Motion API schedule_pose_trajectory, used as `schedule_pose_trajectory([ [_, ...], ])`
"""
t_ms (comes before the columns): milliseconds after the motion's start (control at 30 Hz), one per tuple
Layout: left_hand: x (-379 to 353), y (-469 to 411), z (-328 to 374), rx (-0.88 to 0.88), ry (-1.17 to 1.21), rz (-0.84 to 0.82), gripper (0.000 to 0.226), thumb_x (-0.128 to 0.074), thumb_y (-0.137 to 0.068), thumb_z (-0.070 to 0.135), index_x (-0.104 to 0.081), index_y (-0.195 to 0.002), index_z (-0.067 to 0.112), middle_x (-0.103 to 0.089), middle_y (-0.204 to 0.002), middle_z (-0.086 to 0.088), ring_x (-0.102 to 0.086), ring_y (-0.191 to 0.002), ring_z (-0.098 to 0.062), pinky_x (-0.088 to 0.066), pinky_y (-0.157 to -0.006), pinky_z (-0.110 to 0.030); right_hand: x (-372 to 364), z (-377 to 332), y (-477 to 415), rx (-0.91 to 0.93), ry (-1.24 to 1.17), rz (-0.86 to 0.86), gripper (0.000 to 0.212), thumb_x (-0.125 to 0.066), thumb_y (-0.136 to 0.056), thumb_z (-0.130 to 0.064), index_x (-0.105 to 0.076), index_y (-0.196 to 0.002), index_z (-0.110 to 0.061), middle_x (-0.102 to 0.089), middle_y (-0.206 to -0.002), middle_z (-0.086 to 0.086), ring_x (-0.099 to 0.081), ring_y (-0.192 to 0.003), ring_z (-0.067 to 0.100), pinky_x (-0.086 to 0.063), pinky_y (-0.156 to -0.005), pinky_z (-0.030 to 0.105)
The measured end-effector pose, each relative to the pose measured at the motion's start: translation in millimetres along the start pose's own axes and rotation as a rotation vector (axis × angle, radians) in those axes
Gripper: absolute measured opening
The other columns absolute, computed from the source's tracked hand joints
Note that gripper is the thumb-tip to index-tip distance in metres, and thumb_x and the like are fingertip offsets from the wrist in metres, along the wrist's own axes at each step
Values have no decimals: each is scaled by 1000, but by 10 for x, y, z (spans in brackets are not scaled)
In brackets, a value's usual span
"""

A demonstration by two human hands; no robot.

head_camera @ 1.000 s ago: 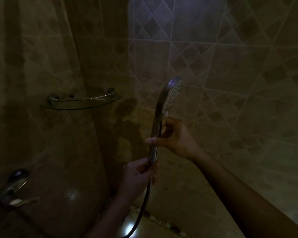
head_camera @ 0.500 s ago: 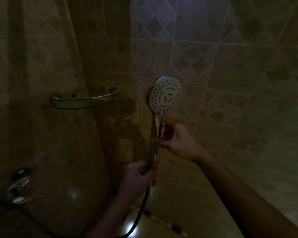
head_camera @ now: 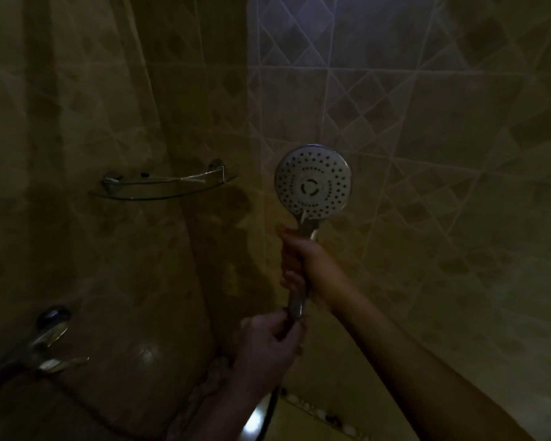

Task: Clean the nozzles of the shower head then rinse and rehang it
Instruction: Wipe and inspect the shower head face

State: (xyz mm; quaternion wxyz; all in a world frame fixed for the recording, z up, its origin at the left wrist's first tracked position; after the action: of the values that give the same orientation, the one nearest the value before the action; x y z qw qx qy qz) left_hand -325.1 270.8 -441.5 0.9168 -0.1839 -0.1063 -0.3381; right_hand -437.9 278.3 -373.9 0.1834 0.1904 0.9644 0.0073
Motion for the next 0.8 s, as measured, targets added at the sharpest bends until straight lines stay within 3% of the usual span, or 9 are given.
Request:
schedule_pose_trajectory([
  [67, 35, -5, 34, -80, -171, 61, 34, -60, -75, 51, -63, -62, 20, -65, -49, 1, -61, -44, -9, -45, -46, -28, 37, 29, -53, 26, 25, 121, 55, -53, -100, -33, -46, -46, -25, -32, -42, -8, -30, -31, 6, -27, -39, 21],
  [133, 40, -38, -14, 12, -58, 30, 26, -65, -75, 48, -66, -61, 26, -64, -49, 4, -61, -45, -8, -53, -51, -33, 48, 44, -64, 0, -20, 116, 53, -58, -97, -32, -45, -46, -25, -32, -41, -8, -31, -29, 6, -32, -35, 20],
  [267, -73, -131, -83, 308, 426, -368, 11, -79, -82, 14, -69, -85, 18, -69, -75, -5, -69, -60, -18, -59, -61, -40, -147, -50, -9, -40, -225, -334, 42, -77, -79, -36, -48, -53, -20, -34, -39, -7, -26, -26, 7, -27, -34, 15],
  [333, -183, -108, 7, 420, 630, -619, 16, -77, -80, 23, -69, -88, 13, -68, -80, -9, -68, -65, -19, -55, -61, -32, -276, -47, 7, -95, -302, -516, 40, -75, -84, -31, -47, -58, -18, -31, -40, -6, -21, -30, 11, -22, -37, 19],
  [433, -371, 10, 98, 560, 800, -918, 26, -73, -81, 38, -60, -64, 22, -53, -56, 6, -49, -45, -6, -38, -43, -16, -355, -24, -31, -142, -325, -608, 37, -70, -87, -27, -49, -60, -16, -42, -41, -7, -24, -30, 11, -21, -38, 20],
  [500, -419, 6, 45, 609, 799, -841, 37, -70, -82, 33, -49, -53, 24, -37, -45, 11, -31, -35, -2, -19, -37, -17, -355, -9, -76, -159, -281, -586, 36, -70, -85, -28, -48, -59, -17, -43, -41, -8, -32, -28, 7, -22, -37, 18],
  [567, -369, -60, -78, 653, 629, -568, 46, -67, -86, 25, -45, -46, 22, -32, -42, 10, -24, -33, -4, -14, -37, -20, -321, 27, -142, -167, -201, -419, 36, -66, -84, -28, -46, -55, -20, -37, -40, -9, -34, -27, 5, -30, -36, 14],
  [667, -211, -171, -204, 654, 428, -151, 49, -67, -91, 17, -48, -46, 19, -36, -44, 3, -28, -30, -5, -20, -35, -19, -229, 140, -275, -134, -58, -47, 55, -53, -97, -26, -53, -43, -21, -36, -37, -10, -34, -26, 4, -33, -32, 14],
  [800, -64, -320, -268, 499, 239, 92, 34, -64, -92, 11, -48, -65, 23, -50, -63, 0, -51, -58, -16, -40, -55, -32, -175, 276, -404, -71, 191, 284, 58, -60, -96, -35, -57, -40, -21, -45, -38, -10, -44, -40, 11, -35, -53, 31],
])
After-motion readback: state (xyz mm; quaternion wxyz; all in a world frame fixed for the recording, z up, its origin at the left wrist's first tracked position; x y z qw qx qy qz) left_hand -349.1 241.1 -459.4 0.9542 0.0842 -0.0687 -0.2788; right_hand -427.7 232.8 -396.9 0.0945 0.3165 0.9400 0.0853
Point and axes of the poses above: each hand's wrist, its own y-axis away from the middle knuckle, its own x-axis out of the back of the hand, z = x × y, the point moved 6 cm from there along -y, towards the middle knuckle
